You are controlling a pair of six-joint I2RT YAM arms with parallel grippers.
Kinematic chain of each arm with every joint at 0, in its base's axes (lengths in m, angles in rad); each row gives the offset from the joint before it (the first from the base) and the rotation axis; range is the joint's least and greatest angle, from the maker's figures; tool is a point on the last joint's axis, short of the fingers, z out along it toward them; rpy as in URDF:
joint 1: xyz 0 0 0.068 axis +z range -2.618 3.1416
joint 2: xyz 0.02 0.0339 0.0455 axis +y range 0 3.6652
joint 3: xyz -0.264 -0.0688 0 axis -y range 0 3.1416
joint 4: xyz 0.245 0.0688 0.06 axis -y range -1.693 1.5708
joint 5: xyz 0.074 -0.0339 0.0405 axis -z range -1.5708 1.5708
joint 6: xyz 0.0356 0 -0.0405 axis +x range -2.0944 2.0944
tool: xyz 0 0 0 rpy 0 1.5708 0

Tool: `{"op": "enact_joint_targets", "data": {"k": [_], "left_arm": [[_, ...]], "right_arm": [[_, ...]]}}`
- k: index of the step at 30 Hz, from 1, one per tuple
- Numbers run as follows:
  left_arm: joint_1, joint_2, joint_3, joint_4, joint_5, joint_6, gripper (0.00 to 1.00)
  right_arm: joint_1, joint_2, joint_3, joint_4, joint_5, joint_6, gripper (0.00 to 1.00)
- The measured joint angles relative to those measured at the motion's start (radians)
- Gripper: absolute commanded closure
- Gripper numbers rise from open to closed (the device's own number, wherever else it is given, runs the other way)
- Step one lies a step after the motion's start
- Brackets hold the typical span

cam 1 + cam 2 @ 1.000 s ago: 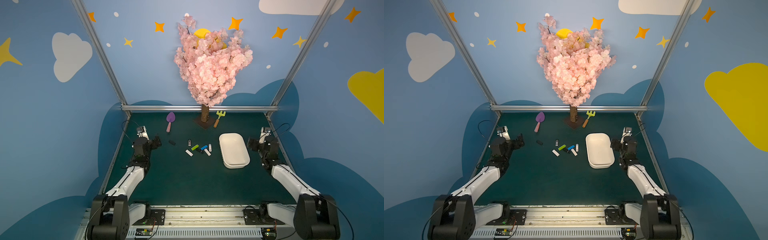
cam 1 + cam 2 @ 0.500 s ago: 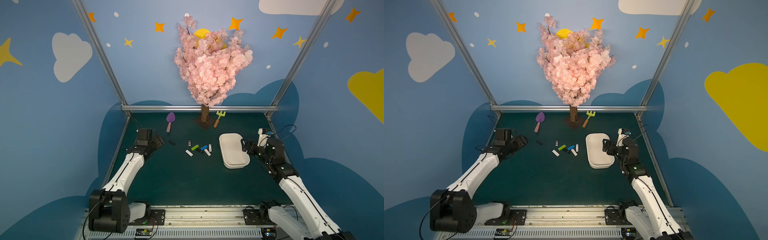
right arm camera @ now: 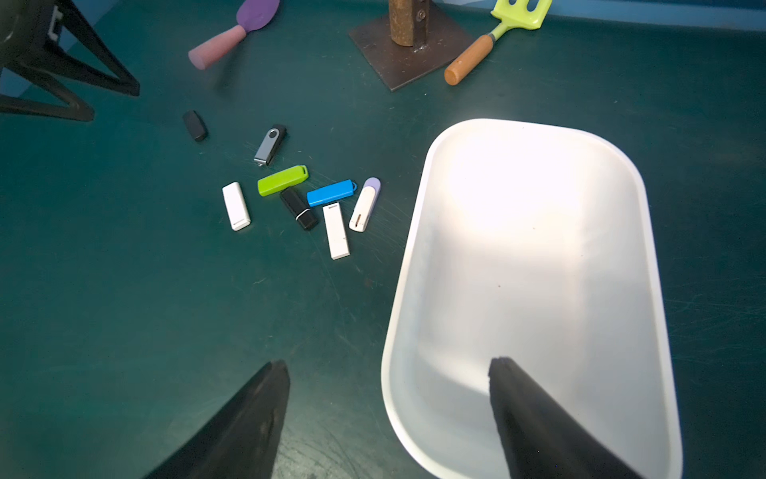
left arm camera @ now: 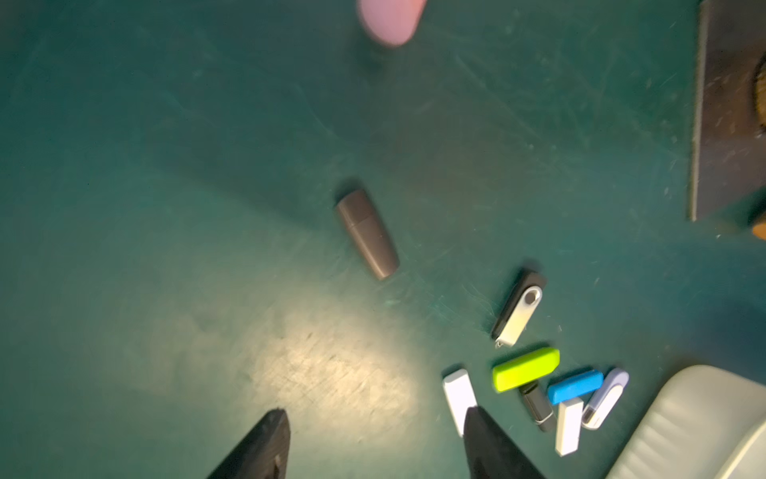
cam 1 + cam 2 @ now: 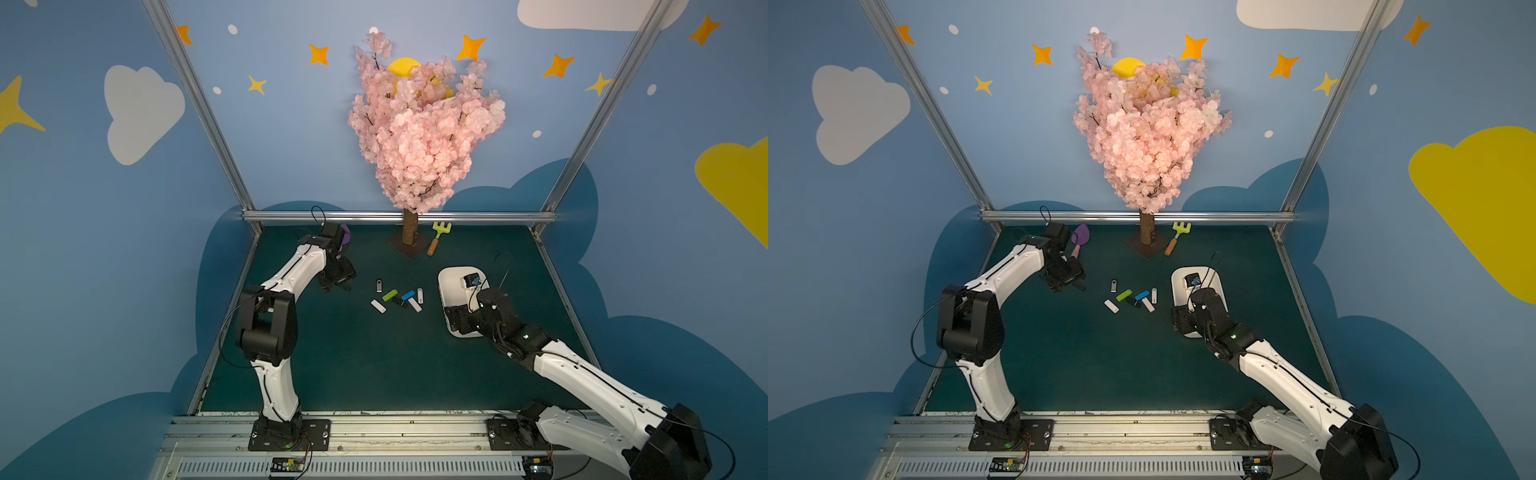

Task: Put the usb flash drive into the storage box
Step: Pick up the USB flash from the center of the board.

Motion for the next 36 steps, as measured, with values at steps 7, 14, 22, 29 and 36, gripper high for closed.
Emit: {"op": "enact_joint_targets", "data": {"k": [7,14,22,29,36], "left_arm": [[0.0,0.201,0.228,-0.168,-0.027,-0.055,0.35],[-0.002,0.304,0.383,-0.268,-0.041,-0.105,0.38],[-0.004,0.418,0.486,-0.317,-0.034,-0.153,0.39],[-0.004,0.439,0.484,-0.317,-0.025,-0.177,0.41],[-0.003,0.445,0.485,-0.31,-0.021,-0.183,0.44]], "right_arm": [[0.011,0.008,-0.002,0.003,0.098,0.001,0.2],[0.015,0.01,-0.031,0.011,0.159,0.001,0.19],[0.032,0.132,0.017,-0.023,0.22,0.001,0.19],[0.073,0.212,0.09,-0.08,0.278,-0.005,0.19],[0.117,0.258,0.128,-0.122,0.346,-0.015,0.19]]}}
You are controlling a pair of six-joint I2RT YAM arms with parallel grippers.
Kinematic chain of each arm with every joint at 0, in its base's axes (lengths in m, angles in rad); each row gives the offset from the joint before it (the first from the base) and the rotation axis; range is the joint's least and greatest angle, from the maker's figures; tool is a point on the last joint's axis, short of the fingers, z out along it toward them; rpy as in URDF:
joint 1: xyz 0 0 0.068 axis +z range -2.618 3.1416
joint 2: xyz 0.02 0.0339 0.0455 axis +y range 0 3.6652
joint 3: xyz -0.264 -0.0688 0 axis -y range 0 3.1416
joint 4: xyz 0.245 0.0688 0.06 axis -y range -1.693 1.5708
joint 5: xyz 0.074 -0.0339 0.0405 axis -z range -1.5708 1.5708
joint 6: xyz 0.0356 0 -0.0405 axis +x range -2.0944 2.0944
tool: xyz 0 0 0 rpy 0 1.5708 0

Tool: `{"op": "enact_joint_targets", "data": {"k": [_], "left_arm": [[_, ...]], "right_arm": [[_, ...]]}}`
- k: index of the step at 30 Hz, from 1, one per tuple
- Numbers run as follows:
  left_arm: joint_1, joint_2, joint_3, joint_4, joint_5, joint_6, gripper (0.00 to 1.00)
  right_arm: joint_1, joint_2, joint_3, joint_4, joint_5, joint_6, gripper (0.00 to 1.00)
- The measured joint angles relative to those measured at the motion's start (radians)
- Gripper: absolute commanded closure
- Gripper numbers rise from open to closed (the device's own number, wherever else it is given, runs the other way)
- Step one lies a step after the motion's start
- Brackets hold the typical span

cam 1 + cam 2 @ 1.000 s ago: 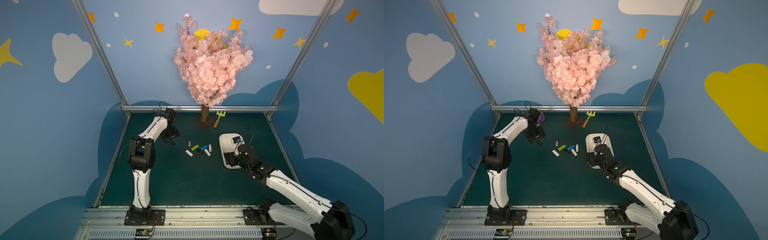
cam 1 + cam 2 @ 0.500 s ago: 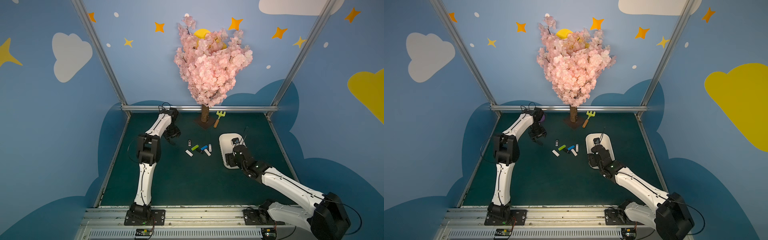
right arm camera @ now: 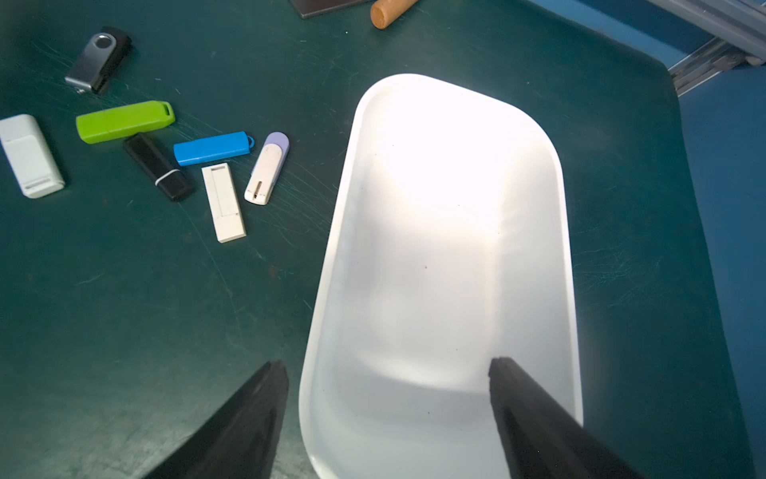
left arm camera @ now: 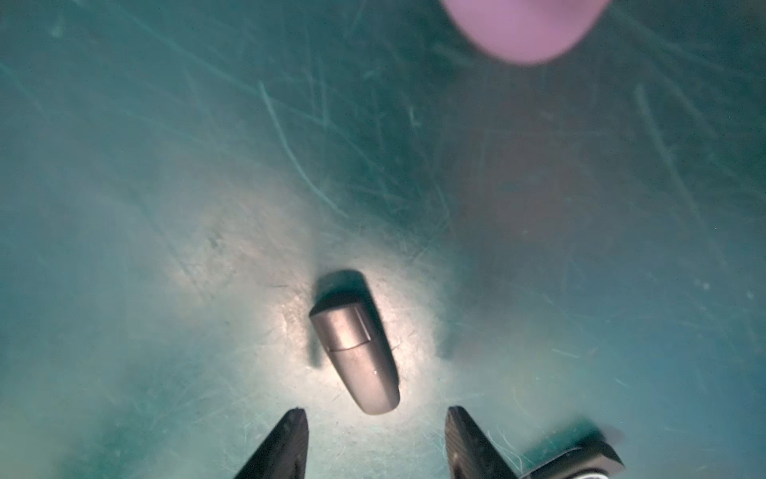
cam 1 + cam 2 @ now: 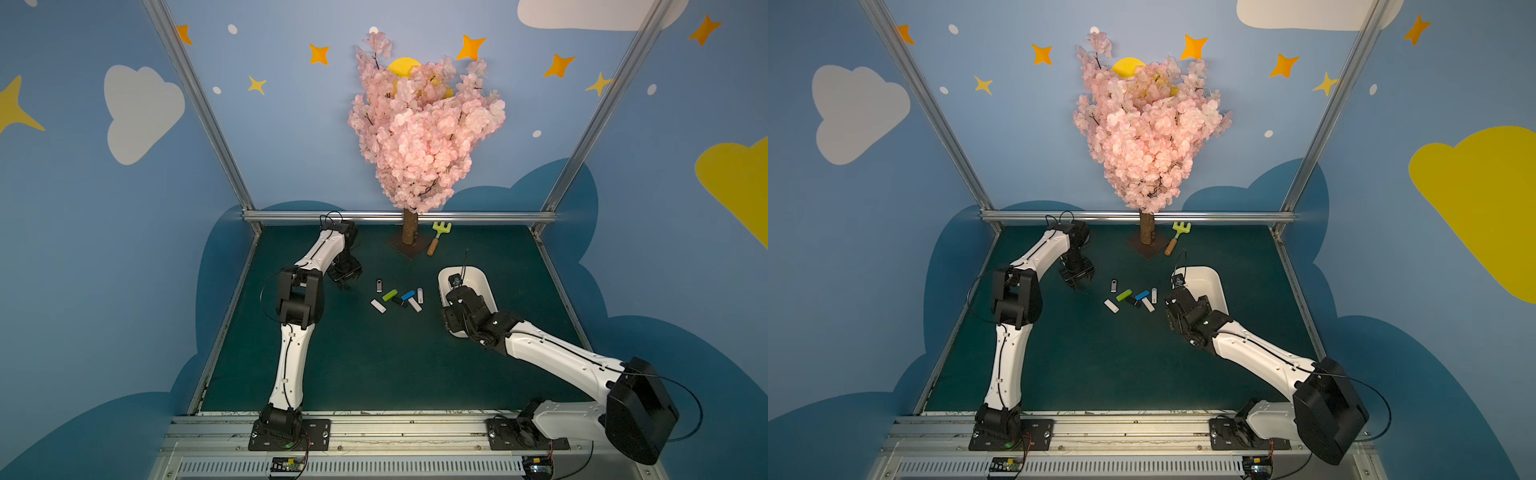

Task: Put the usb flash drive into the storage box
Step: Pick up the USB flash from the center of the board.

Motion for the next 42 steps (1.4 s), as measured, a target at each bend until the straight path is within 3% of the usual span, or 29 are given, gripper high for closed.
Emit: {"op": "enact_joint_targets", "data": {"k": [16,22,32,37,42], "left_arm": [[0.011,0.041,0.019,0.016,0.003,-0.014,0.57],[0.011,0.041,0.019,0.016,-0.004,-0.009,0.78],[0.011,0.041,0.021,0.014,-0.005,0.006,0.87],[0.008,0.041,0.021,0.013,-0.011,0.026,0.97],[-0.001,0.04,0.021,0.013,-0.023,0.058,0.97]], "right_arm": [[0.017,0.036,0.032,-0.055,0.075,-0.006,0.19],[0.017,0.033,0.032,-0.062,0.082,-0.006,0.19],[0.019,0.031,0.032,-0.063,0.1,-0.006,0.19],[0.02,0.031,0.032,-0.063,0.106,-0.006,0.18],[0.02,0.031,0.032,-0.063,0.116,-0.006,0.18]]}}
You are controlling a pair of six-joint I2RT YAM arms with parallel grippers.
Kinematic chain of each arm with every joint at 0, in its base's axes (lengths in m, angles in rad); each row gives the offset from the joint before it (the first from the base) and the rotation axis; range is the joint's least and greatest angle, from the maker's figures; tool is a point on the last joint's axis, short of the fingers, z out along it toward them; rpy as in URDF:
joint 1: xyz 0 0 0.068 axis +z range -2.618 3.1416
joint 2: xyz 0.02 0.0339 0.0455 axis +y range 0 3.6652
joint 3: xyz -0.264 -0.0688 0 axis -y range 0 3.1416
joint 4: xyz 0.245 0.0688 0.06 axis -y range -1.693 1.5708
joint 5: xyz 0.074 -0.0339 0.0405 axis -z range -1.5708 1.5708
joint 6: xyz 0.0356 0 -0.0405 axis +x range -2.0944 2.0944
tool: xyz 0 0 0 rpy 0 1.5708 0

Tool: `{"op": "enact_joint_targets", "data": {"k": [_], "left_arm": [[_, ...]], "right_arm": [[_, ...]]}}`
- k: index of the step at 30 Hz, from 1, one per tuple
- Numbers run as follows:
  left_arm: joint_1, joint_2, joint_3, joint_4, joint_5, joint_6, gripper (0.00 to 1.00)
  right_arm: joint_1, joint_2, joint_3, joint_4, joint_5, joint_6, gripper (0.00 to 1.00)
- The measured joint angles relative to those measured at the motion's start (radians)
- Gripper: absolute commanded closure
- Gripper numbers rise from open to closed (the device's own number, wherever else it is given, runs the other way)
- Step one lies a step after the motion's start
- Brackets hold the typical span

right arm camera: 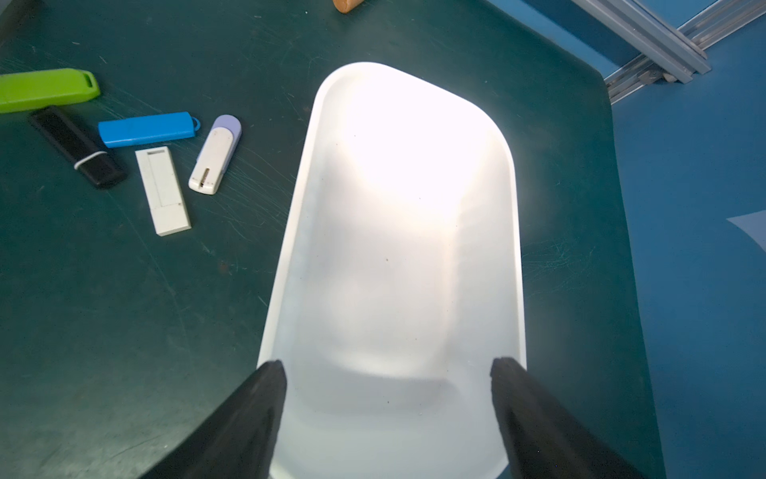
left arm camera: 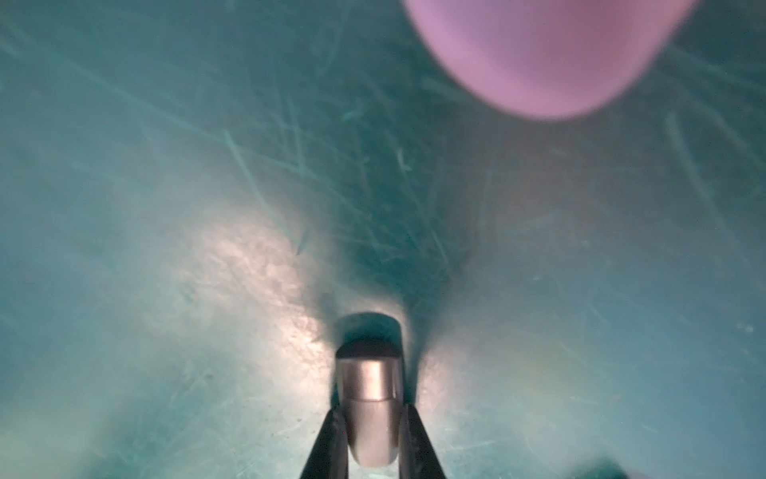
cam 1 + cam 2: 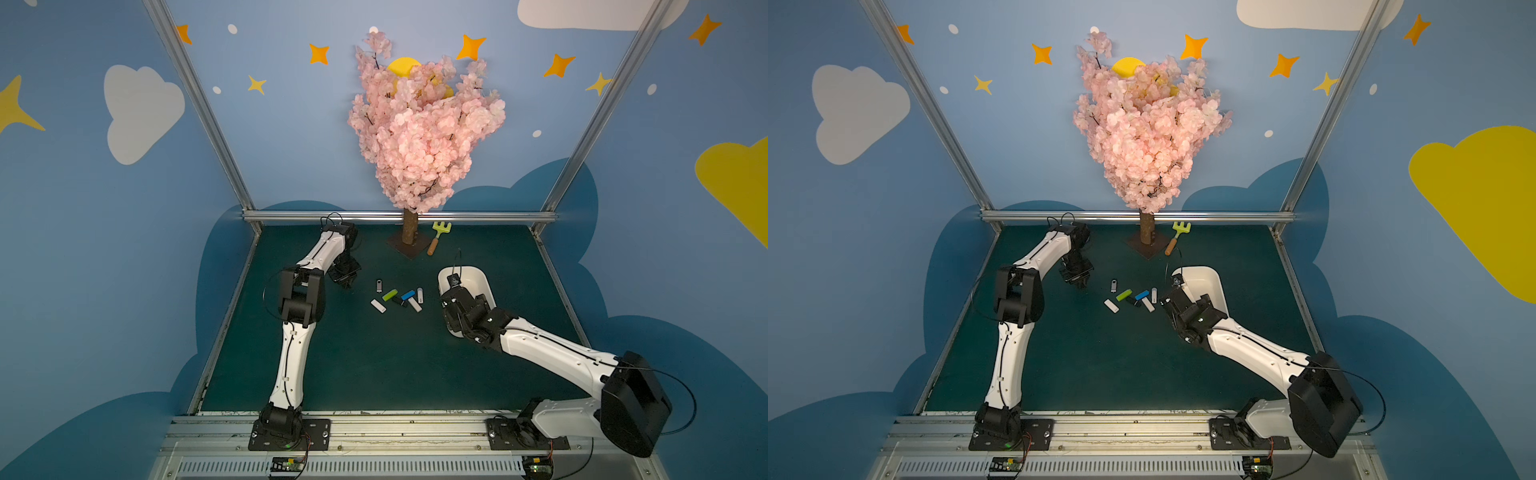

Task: Put the usb flash drive into the storage box
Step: Pick up the USB flash from the center of the board, then place the USB flash in the storage box.

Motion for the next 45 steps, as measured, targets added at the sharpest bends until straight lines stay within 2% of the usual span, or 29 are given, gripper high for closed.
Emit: {"op": "enact_joint_targets", "data": {"k": [6,12,19,22,28,32,37,45], "left_arm": [[-0.019,-0.014,-0.013,0.01,-0.018,0.06,0.97],[-0.051,-0.136,-0.124,0.066,-0.02,0.14,0.97],[-0.109,-0.348,-0.269,0.148,0.024,0.212,0.97],[-0.179,-0.411,-0.3,0.177,0.045,0.237,0.97],[-0.396,-0.46,-0.311,0.24,0.123,0.254,0.97],[-0.507,-0.418,-0.243,0.251,0.167,0.253,0.97],[-0.572,-0.295,-0.089,0.264,0.196,0.242,0.97],[-0.634,0.013,0.3,0.19,0.214,0.231,0.97]], "right_arm": [[0.0,0.0,0.0,0.0,0.002,0.001,0.18],[-0.018,-0.006,0.0,0.001,-0.02,0.015,0.16],[-0.169,-0.094,-0.034,0.006,-0.15,0.074,0.17],[-0.259,-0.153,-0.074,0.013,-0.218,0.128,0.17],[-0.433,-0.252,-0.161,0.026,-0.344,0.229,0.19],[-0.502,-0.317,-0.235,0.055,-0.388,0.293,0.19],[-0.528,-0.391,-0.299,0.082,-0.404,0.338,0.2],[-0.533,-0.414,-0.307,0.112,-0.41,0.361,0.2]]}}
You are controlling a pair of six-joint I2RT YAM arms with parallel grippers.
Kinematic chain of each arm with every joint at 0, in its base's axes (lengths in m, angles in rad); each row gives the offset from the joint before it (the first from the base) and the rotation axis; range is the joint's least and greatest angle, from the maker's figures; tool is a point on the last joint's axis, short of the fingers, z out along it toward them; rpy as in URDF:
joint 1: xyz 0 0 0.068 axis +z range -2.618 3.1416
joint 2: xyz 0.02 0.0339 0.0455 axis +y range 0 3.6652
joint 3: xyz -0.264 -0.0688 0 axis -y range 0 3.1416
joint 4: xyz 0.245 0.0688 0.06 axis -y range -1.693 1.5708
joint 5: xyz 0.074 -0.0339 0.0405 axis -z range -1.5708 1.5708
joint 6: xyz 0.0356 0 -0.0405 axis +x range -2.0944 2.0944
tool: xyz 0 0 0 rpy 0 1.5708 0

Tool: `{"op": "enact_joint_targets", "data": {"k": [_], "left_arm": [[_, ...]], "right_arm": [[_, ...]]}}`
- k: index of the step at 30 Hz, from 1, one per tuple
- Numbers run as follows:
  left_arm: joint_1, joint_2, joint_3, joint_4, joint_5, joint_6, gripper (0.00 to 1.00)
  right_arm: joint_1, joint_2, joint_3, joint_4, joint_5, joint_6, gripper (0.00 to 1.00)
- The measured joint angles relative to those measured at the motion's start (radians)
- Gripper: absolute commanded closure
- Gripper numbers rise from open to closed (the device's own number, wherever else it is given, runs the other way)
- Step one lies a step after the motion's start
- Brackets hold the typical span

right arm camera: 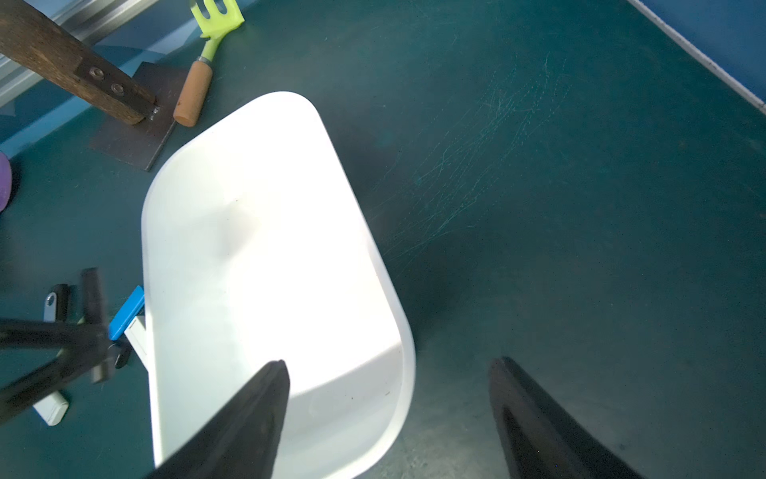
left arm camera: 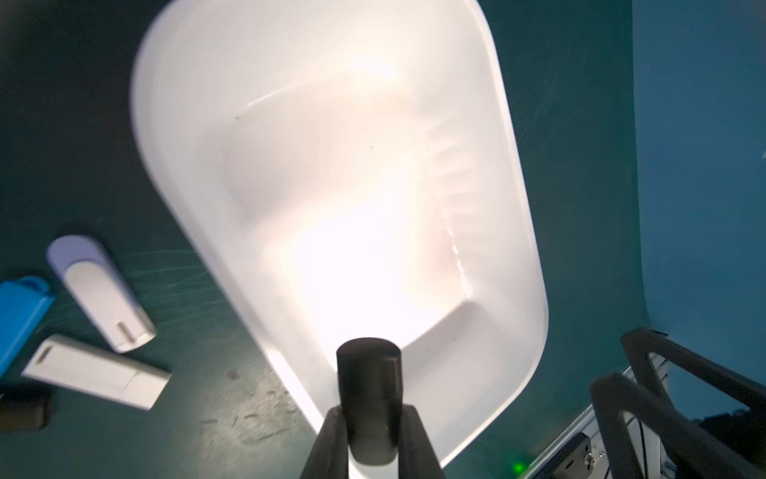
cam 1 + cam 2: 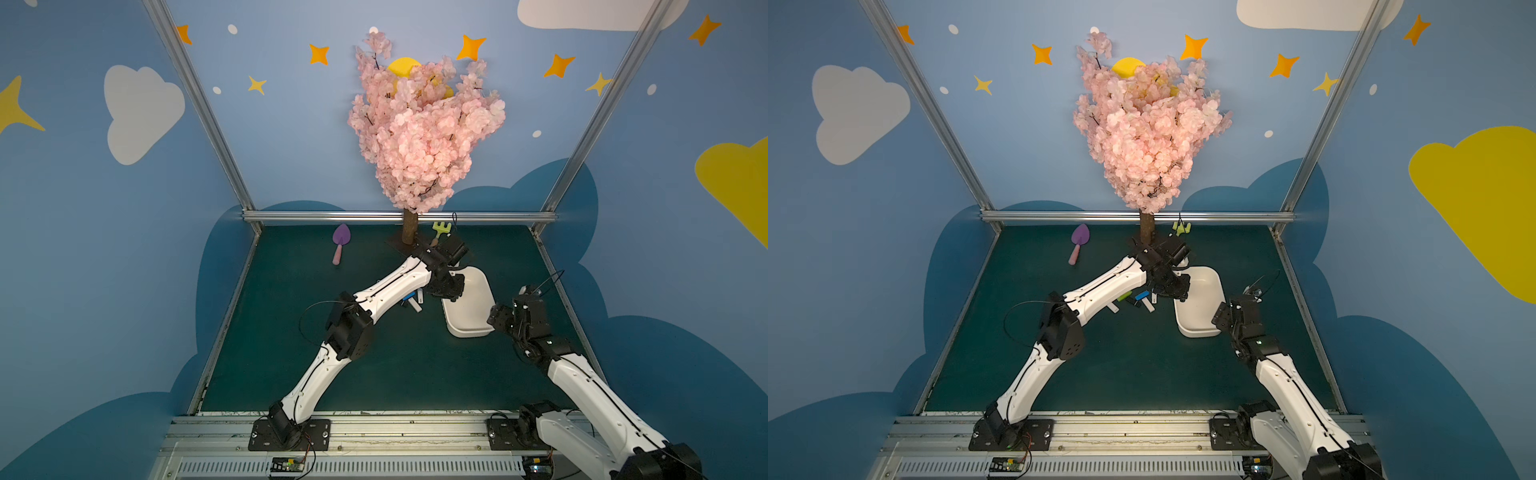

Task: Put the usb flash drive into the storage box
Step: Place the USB flash in the storage box, then pick up the USB flash from the center of the board.

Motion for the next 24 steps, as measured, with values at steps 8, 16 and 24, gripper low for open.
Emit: {"op": "enact_joint_targets", "data": {"k": [8,16,24], "left_arm": [[-0.021,0.08,0.095,-0.048,0.024,-0.011,0.3],[-0.021,0.061,0.105,-0.078,0.0,0.006,0.29],[0.037,-0.522,-0.512,0.008,-0.148,0.042,0.3]], "right_arm": [[-0.002,-0.002,0.0,0.002,-0.008,0.003,0.2],[-0.005,-0.004,0.0,0.002,-0.013,0.002,0.2],[-0.004,-0.004,0.0,0.002,-0.095,-0.033,0.23]]}}
